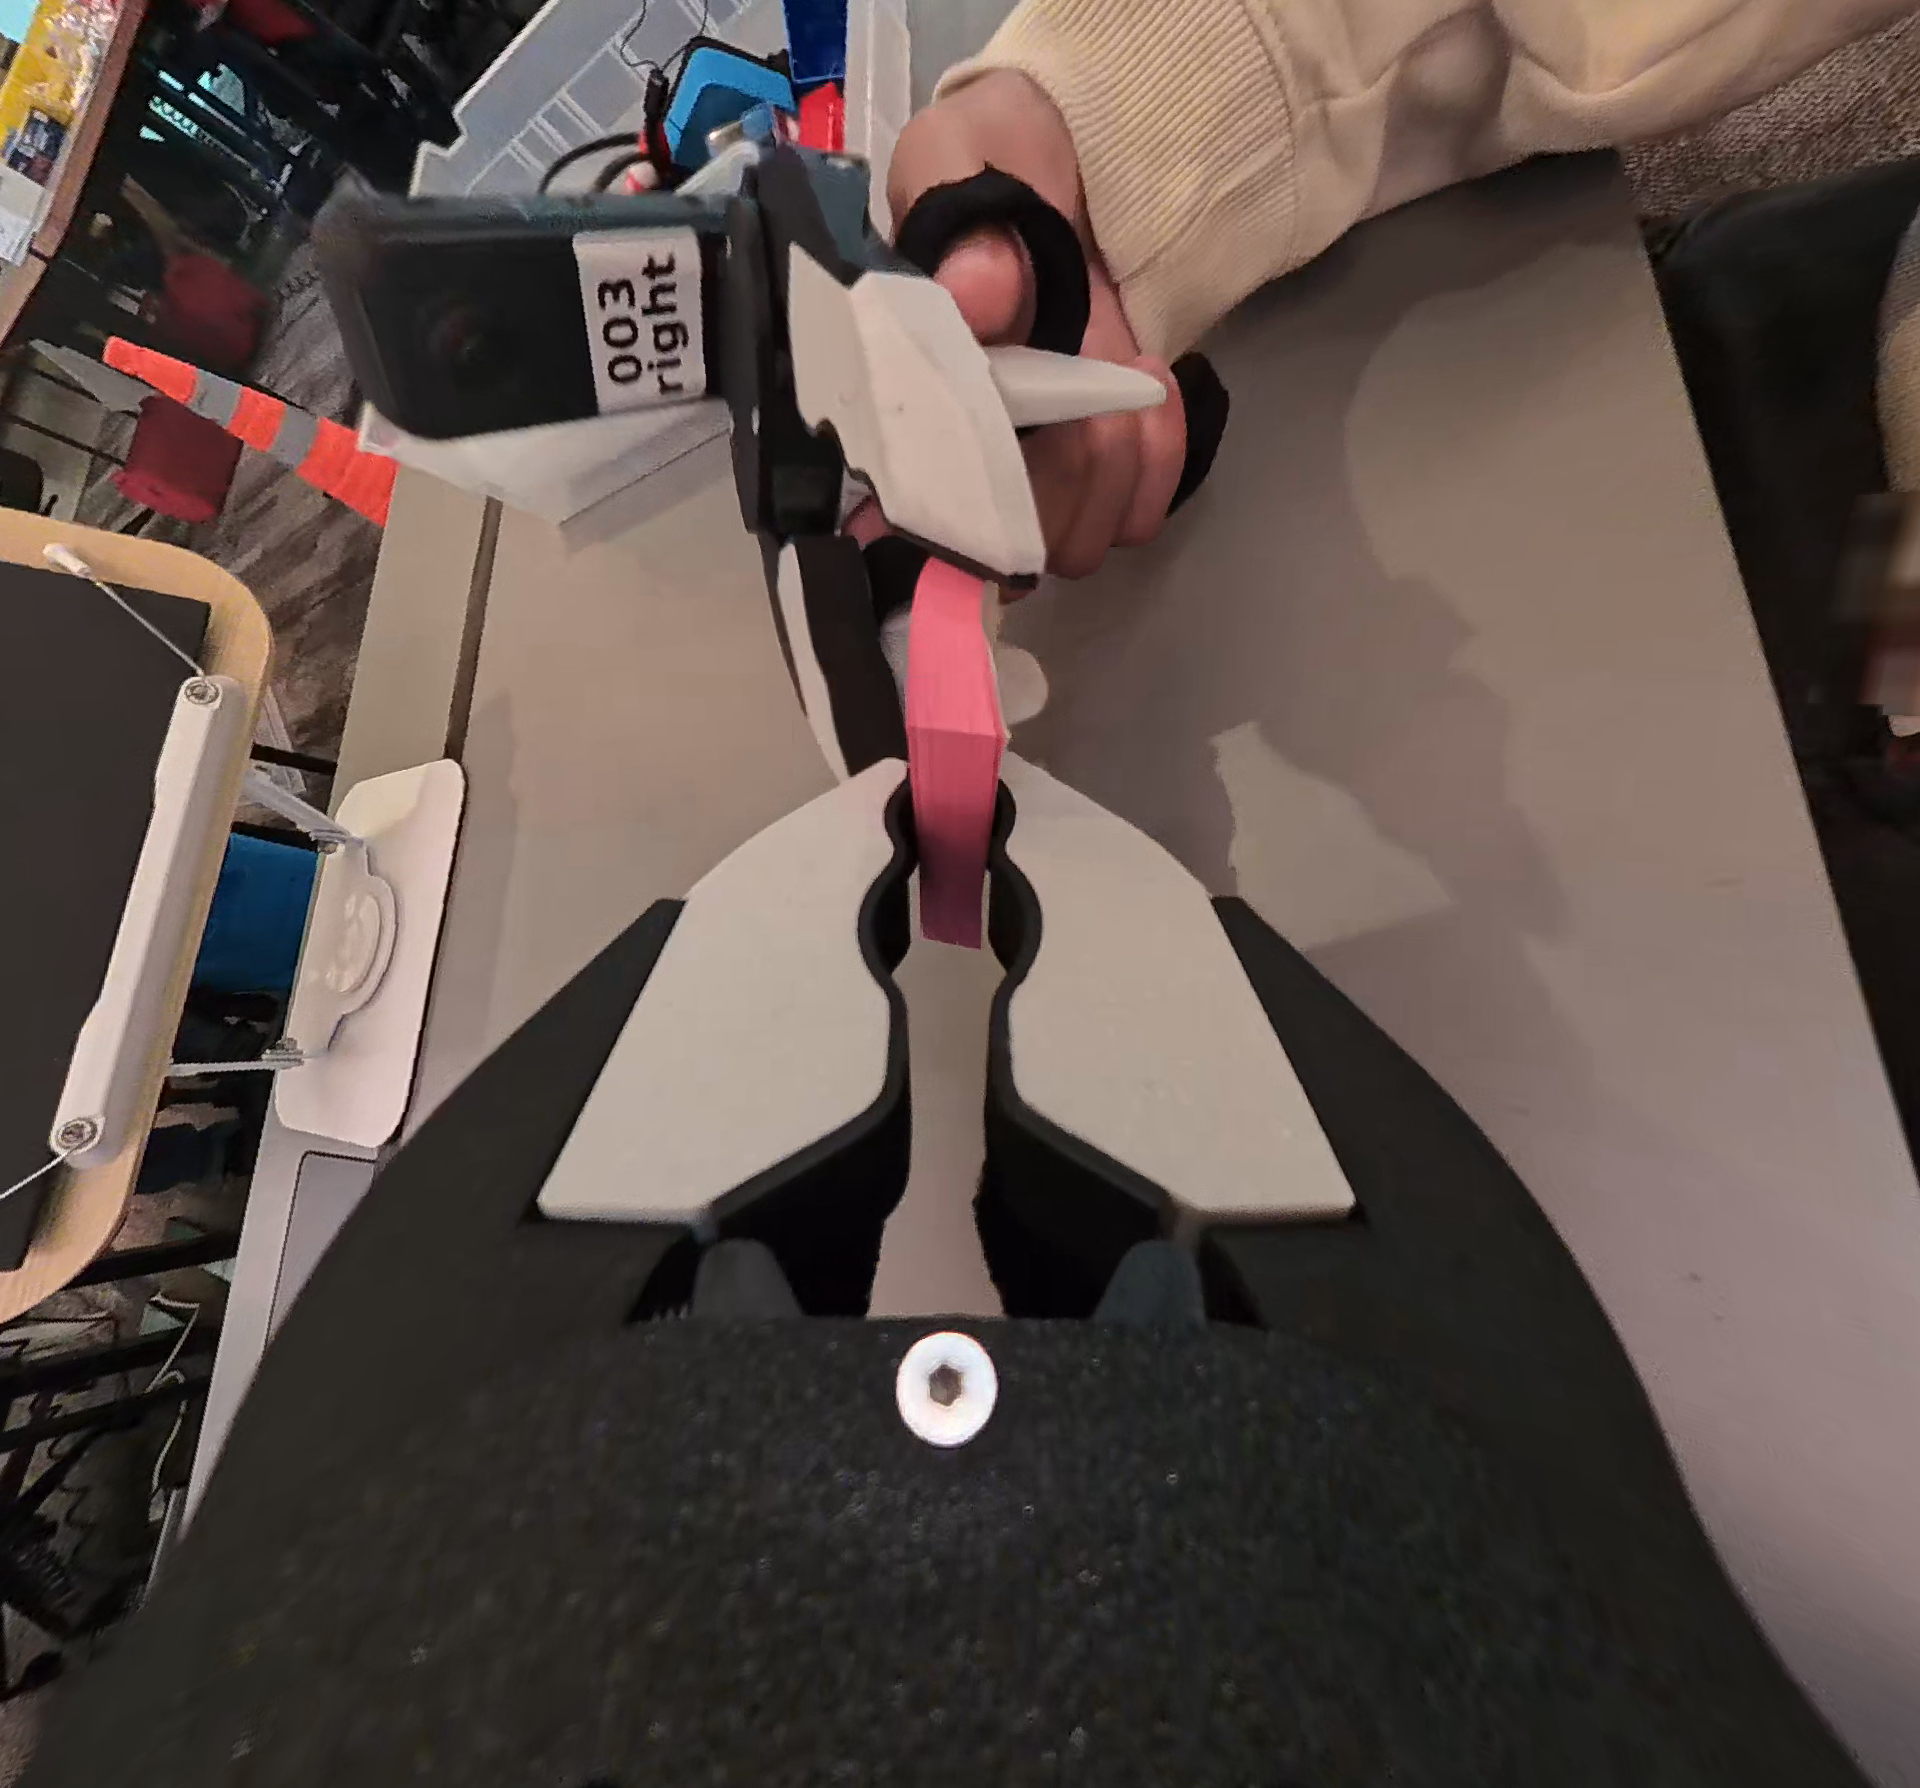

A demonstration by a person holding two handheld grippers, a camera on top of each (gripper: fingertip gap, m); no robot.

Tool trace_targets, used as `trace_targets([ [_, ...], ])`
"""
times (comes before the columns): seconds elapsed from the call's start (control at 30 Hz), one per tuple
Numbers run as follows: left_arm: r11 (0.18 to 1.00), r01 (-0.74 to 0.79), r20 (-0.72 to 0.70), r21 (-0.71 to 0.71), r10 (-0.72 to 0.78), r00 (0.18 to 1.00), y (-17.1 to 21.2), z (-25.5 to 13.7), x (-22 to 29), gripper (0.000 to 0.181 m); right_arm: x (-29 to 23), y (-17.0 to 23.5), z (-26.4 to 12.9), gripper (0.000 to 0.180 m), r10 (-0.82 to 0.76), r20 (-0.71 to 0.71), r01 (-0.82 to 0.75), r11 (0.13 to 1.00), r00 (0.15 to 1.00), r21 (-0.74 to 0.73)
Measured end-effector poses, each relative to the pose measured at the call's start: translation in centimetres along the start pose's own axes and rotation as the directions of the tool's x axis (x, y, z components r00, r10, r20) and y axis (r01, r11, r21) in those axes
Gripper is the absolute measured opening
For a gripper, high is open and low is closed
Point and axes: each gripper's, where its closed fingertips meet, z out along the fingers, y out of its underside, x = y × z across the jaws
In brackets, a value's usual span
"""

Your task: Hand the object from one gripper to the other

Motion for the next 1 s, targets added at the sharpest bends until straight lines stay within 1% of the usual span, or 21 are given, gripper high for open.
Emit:
trace_targets([
  [0.03, 1.000, 0.006, 0.011, -0.004, -0.006, 1.000, 0.2, 0.0, -0.2, 0.009, 0.4, -0.3, -0.3, 0.064, -0.022, -0.045, 0.023, 1.000, 0.999, 0.008],
  [0.1, 0.999, 0.034, 0.028, -0.025, -0.033, 0.999, 0.9, 0.1, -0.7, 0.009, 1.4, -1.0, -1.0, 0.065, -0.088, -0.155, 0.092, 0.996, 0.984, 0.022],
  [0.17, 0.993, 0.095, 0.051, -0.067, -0.091, 0.995, 2.2, 0.3, -1.5, 0.009, 2.7, -1.9, -2.1, 0.062, -0.177, -0.301, 0.187, 0.982, 0.937, 0.006],
  [0.23, 0.977, 0.188, 0.048, -0.100, -0.184, 0.982, 3.6, 0.5, -2.0, 0.009, 3.8, -3.0, -3.2, 0.060, -0.305, -0.447, 0.321, 0.946, 0.841, -0.041],
  [0.3, 0.953, 0.280, 0.022, -0.119, -0.279, 0.960, 4.8, 0.7, -2.1, 0.009, 4.0, -3.5, -3.5, 0.054, -0.458, -0.528, 0.452, 0.879, 0.715, -0.150],
  [0.37, 0.935, 0.331, 0.003, -0.131, -0.333, 0.943, 5.5, 0.7, -2.1, 0.009, 4.0, -3.0, -3.1, 0.046, -0.596, -0.538, 0.515, 0.798, 0.597, -0.312],
  [0.43, 0.929, 0.335, -0.003, -0.159, -0.340, 0.940, 6.2, 0.8, -2.0, 0.009, 4.3, -2.2, -2.5, 0.039, -0.699, -0.511, 0.525, 0.714, 0.500, -0.464],
  [0.5, 0.927, 0.312, -0.002, -0.206, -0.319, 0.948, 6.8, 0.9, -1.7, 0.009, 4.7, -1.8, -1.8, 0.037, -0.759, -0.489, 0.509, 0.651, 0.429, -0.564],
  [0.53, 0.928, 0.292, -0.002, -0.232, -0.300, 0.954, 7.0, 1.1, -1.5, 0.009, 4.9, -1.5, -1.6, 0.036, -0.780, -0.474, 0.490, 0.625, 0.408, -0.607],
  [0.6, 0.928, 0.246, 0.004, -0.279, -0.255, 0.967, 7.4, 1.4, -1.0, 0.009, 5.5, -0.8, -1.2, 0.037, -0.809, -0.449, 0.442, 0.585, 0.380, -0.680],
  [0.7, 0.927, 0.195, 0.001, -0.322, -0.206, 0.979, 7.4, 2.0, -0.4, 0.009, 6.4, 0.0, -0.9, 0.037, -0.838, -0.422, 0.381, 0.537, 0.346, -0.753],
  [0.73, 0.927, 0.187, -0.001, -0.325, -0.198, 0.980, 7.3, 2.1, -0.3, 0.009, 6.7, 0.2, -0.9, 0.033, -0.849, -0.414, 0.362, 0.518, 0.328, -0.775],
  [0.77, 0.927, 0.184, -0.003, -0.326, -0.196, 0.981, 7.2, 2.2, -0.2, 0.009, 7.0, 0.3, -1.1, 0.018, -0.865, -0.401, 0.346, 0.492, 0.303, -0.799],
  [0.8, 0.926, 0.183, 0.005, -0.331, -0.192, 0.981, 7.2, 2.3, -0.2, 0.009, 7.0, 0.4, -1.1, 0.011, -0.879, -0.382, 0.344, 0.466, 0.286, -0.815],
  [0.83, 0.926, 0.181, 0.016, -0.331, -0.186, 0.982, 7.2, 2.3, -0.4, 0.010, 7.0, 0.3, -1.1, 0.010, -0.887, -0.374, 0.346, 0.453, 0.271, -0.822],
  [0.87, 0.929, 0.181, 0.021, -0.322, -0.184, 0.983, 7.2, 2.2, -0.4, 0.010, 6.9, 0.3, -1.0, 0.010, -0.887, -0.371, 0.349, 0.452, 0.275, -0.821],
  [0.93, 0.930, 0.214, 0.024, -0.300, -0.217, 0.976, 7.0, 2.1, -0.5, 0.012, 6.7, 0.3, -1.0, 0.010, -0.881, -0.372, 0.354, 0.462, 0.293, -0.814],
  [1.0, 0.920, 0.305, 0.047, -0.247, -0.303, 0.952, 6.7, 1.6, -0.9, 0.024, 6.6, 0.1, -1.3, 0.010, -0.883, -0.370, 0.353, 0.458, 0.290, -0.816],
])
